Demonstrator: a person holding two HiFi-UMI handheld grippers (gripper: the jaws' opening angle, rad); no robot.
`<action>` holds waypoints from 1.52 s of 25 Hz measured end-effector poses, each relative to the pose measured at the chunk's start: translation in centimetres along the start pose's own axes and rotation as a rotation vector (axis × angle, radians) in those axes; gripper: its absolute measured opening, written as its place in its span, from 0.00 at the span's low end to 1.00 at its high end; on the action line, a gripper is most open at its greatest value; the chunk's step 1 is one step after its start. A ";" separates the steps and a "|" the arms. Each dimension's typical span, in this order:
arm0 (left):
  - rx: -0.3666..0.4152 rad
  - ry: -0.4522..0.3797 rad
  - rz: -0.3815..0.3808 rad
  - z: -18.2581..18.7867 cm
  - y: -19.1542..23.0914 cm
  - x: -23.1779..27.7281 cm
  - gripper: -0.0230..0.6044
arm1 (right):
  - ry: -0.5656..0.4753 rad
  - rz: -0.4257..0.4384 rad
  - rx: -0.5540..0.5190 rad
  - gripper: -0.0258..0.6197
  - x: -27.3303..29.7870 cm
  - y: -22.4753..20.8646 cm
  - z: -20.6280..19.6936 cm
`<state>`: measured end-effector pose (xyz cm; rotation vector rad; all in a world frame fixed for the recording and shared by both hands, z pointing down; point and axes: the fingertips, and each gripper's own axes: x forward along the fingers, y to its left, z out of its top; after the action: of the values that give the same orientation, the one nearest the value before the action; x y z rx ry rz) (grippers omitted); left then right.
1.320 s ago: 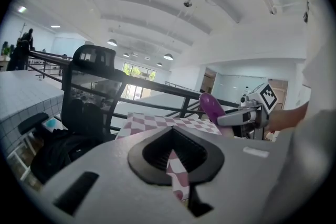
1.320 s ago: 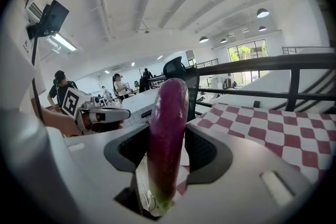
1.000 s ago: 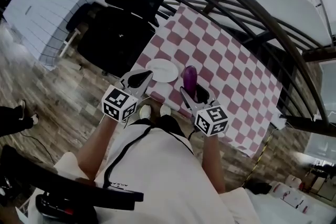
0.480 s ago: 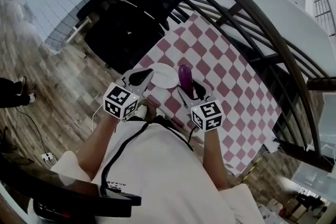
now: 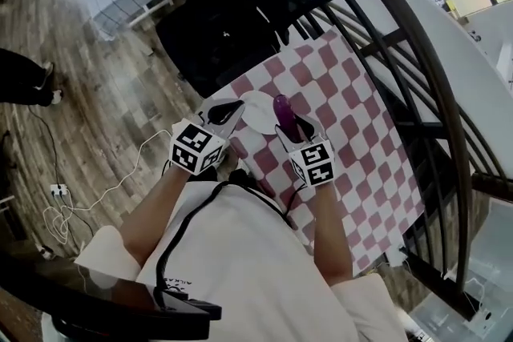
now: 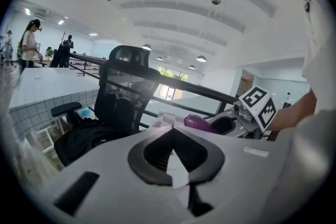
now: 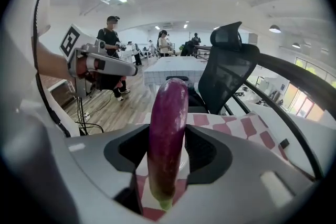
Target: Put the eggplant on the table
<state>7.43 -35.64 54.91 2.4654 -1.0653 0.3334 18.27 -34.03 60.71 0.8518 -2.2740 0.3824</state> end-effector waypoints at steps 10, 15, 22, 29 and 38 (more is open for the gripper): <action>-0.095 0.036 0.089 -3.8 1.6 -0.8 0.04 | 0.143 0.115 -0.168 0.37 6.0 0.8 -2.7; -0.111 0.049 0.105 -4.6 1.8 -0.9 0.04 | 0.213 0.157 -0.225 0.37 8.6 1.3 -4.3; -0.120 0.073 0.106 -5.5 1.7 -0.5 0.04 | 0.319 0.178 -0.316 0.37 11.1 0.9 -6.7; -0.131 0.078 0.139 -6.0 2.6 -1.6 0.04 | 0.384 0.199 -0.409 0.37 13.1 1.0 -7.7; -0.144 0.075 0.146 -5.9 3.2 -2.1 0.04 | 0.435 0.202 -0.457 0.38 14.4 1.0 -8.4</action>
<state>3.37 -33.46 60.25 2.2372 -1.1966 0.3768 13.53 -36.08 76.62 0.2730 -1.9264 0.1077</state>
